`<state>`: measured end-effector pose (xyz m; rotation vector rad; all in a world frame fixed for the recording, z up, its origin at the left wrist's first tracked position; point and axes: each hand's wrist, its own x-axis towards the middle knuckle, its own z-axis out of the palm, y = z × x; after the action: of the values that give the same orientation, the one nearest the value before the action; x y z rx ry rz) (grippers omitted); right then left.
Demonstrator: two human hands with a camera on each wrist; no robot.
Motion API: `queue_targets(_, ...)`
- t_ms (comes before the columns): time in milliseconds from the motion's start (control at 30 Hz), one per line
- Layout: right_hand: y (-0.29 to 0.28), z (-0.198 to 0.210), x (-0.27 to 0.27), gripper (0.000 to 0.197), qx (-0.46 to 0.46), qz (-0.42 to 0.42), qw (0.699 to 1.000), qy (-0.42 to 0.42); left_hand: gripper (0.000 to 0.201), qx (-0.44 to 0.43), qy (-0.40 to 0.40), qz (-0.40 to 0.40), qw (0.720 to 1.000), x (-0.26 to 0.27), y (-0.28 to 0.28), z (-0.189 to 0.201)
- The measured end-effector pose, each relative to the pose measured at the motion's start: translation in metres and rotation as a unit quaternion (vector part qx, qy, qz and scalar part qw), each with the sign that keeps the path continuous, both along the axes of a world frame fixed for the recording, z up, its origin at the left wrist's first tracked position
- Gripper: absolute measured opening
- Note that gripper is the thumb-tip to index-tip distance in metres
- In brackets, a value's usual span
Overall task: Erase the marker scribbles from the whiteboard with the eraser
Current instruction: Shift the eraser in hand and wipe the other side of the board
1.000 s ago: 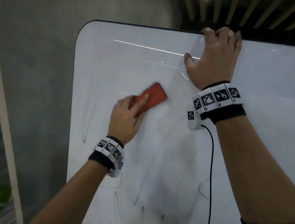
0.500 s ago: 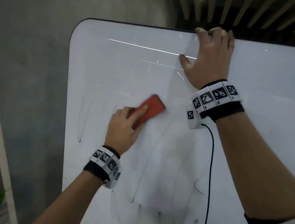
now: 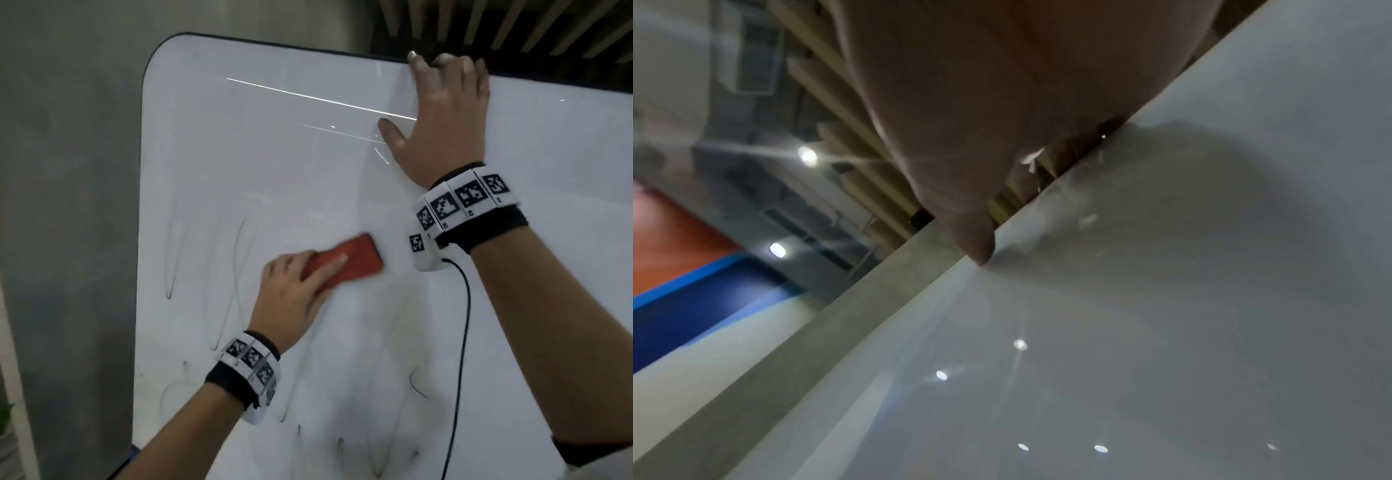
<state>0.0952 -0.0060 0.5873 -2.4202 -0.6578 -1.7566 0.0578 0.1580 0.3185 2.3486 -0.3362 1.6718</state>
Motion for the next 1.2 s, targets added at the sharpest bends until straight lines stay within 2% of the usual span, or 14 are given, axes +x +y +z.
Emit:
queue_targets(100, -0.018, -0.008, -0.006, 0.082, -0.051, -0.009, 0.999, 0.01, 0.054, -0.187, 0.017, 0.052, 0.981, 0.006, 0.024, 0.014)
queue_targets(167, -0.028, -0.02, -0.01, 0.085, -0.064, -0.017, 0.998, 0.014, 0.055, -0.251, 0.018, 0.067, 0.965, 0.007, 0.018, 0.015)
queue_targets(233, -0.035, -0.032, -0.011, 0.087, -0.077, -0.028, 0.997, 0.012, 0.054, -0.189, 0.009, 0.031, 0.981, 0.001, -0.013, 0.002)
queue_targets(333, -0.038, -0.036, -0.012, 0.089, -0.087, -0.037, 0.995, 0.014, 0.05, 0.027, 0.014, -0.047, 0.998, -0.012, -0.068, -0.036)
queue_targets(400, -0.038, -0.035, -0.012, 0.09, -0.091, -0.037, 0.995, 0.019, 0.049, 0.064, 0.021, -0.054, 0.996, -0.012, -0.081, -0.05)
queue_targets(500, -0.044, -0.036, -0.012, 0.091, -0.107, -0.03, 0.993, 0.028, 0.052, -0.015, 0.014, -0.039, 0.999, -0.009, -0.072, -0.041)
queue_targets(633, -0.063, -0.047, -0.013, 0.089, -0.137, -0.01, 0.99, 0.03, 0.059, -0.265, 0.013, 0.013, 0.964, -0.002, -0.053, -0.012)
queue_targets(700, -0.071, -0.056, -0.013, 0.088, -0.146, -0.003, 0.989, 0.028, 0.058, -0.249, 0.014, 0.011, 0.968, -0.004, -0.065, -0.012)
queue_targets(800, -0.077, -0.061, -0.011, 0.086, -0.158, -0.002, 0.987, 0.023, 0.053, -0.06, 0.028, -0.048, 0.997, -0.017, -0.101, -0.037)
queue_targets(867, -0.079, -0.061, -0.012, 0.084, -0.157, 0.013, 0.987, 0.022, 0.052, -0.001, 0.037, -0.049, 0.998, -0.018, -0.105, -0.042)
queue_targets(967, -0.089, -0.061, -0.014, 0.075, -0.149, 0.039, 0.988, 0.02, 0.056, -0.12, 0.027, 0.003, 0.992, -0.008, -0.084, -0.013)
queue_targets(1067, -0.103, -0.065, -0.015, 0.066, -0.158, 0.042, 0.987, 0.011, 0.059, -0.297, 0.017, 0.032, 0.954, 0.001, -0.053, 0.023)
queue_targets(1133, -0.111, -0.068, -0.015, 0.063, -0.162, 0.047, 0.986, 0.006, 0.059, -0.295, 0.014, 0.047, 0.954, 0.003, -0.056, 0.029)
queue_targets(1200, -0.115, -0.071, -0.014, 0.061, -0.162, 0.053, 0.985, 0.007, 0.056, -0.215, 0.012, 0.034, 0.976, -0.003, -0.083, 0.011)
